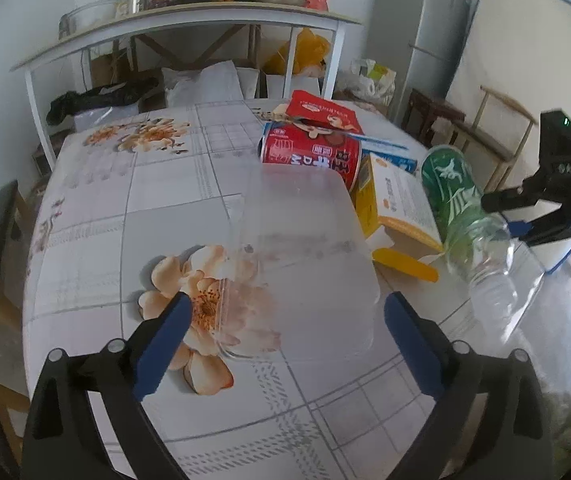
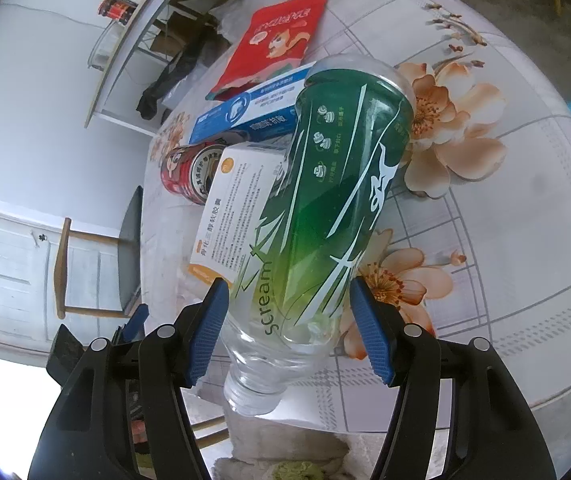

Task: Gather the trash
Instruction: 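Grasp the clear plastic container with the left gripper while the right gripper holds the bottle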

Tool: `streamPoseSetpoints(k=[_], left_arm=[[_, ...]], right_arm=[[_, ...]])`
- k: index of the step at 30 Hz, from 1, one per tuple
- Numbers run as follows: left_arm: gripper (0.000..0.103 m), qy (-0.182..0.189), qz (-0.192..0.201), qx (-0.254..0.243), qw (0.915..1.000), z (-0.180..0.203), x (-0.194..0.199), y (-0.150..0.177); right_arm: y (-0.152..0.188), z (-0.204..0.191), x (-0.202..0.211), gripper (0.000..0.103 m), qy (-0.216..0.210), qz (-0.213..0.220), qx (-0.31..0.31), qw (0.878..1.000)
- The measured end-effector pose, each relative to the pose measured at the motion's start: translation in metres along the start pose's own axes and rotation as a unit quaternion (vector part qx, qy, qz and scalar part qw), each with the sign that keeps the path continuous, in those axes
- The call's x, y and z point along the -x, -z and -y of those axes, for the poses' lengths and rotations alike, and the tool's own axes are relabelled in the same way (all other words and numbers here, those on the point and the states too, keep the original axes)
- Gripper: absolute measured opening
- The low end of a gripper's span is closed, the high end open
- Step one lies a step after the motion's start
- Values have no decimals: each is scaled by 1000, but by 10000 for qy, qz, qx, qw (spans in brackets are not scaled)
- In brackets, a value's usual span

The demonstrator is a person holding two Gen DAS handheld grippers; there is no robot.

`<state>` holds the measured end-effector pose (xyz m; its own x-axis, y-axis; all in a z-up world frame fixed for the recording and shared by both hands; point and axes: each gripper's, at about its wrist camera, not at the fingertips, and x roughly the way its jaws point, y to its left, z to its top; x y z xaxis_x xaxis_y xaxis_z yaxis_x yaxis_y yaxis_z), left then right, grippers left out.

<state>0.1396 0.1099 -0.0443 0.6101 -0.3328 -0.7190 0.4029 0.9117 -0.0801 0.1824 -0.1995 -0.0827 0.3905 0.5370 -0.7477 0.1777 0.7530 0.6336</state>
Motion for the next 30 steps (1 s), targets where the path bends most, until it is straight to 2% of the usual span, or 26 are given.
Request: streamPoseSetpoints(k=[4, 8, 12, 13, 14, 18, 23, 27, 30], left_arm=[[95, -85, -172, -294, 9994, 6, -13, -5], [95, -73, -352, -243, 9991, 8, -23, -9], [95, -109, -480, -72, 9988, 10, -29, -11], [93, -97, -522, 14, 9986, 9, -31, -11], [87, -86, -546, 83, 9984, 8, -32, -11], [85, -86, -560, 308, 9979, 6, -29, -11], [84, -278, -679, 615, 9954, 1, -16, 0], [86, -435, -787, 941, 9915, 0, 2, 15], [88, -324, -809, 1041, 9907, 3, 13, 20]], right_arm=[[-2, 1, -1, 59, -21, -31, 18, 10000], [-3, 1, -1, 59, -34, -52, 43, 10000], [-4, 1, -3, 59, -51, -60, 65, 9999], [-5, 0, -3, 59, -39, -59, 91, 9999], [-5, -1, -3, 59, -25, -57, 117, 9999], [-6, -5, -4, 59, 19, -85, 205, 9998], [-7, -4, 1, 58, 181, -261, 350, 9989], [-7, 4, 14, 48, 285, -379, 376, 9982], [-6, 5, 20, 50, 438, -315, 438, 9976]])
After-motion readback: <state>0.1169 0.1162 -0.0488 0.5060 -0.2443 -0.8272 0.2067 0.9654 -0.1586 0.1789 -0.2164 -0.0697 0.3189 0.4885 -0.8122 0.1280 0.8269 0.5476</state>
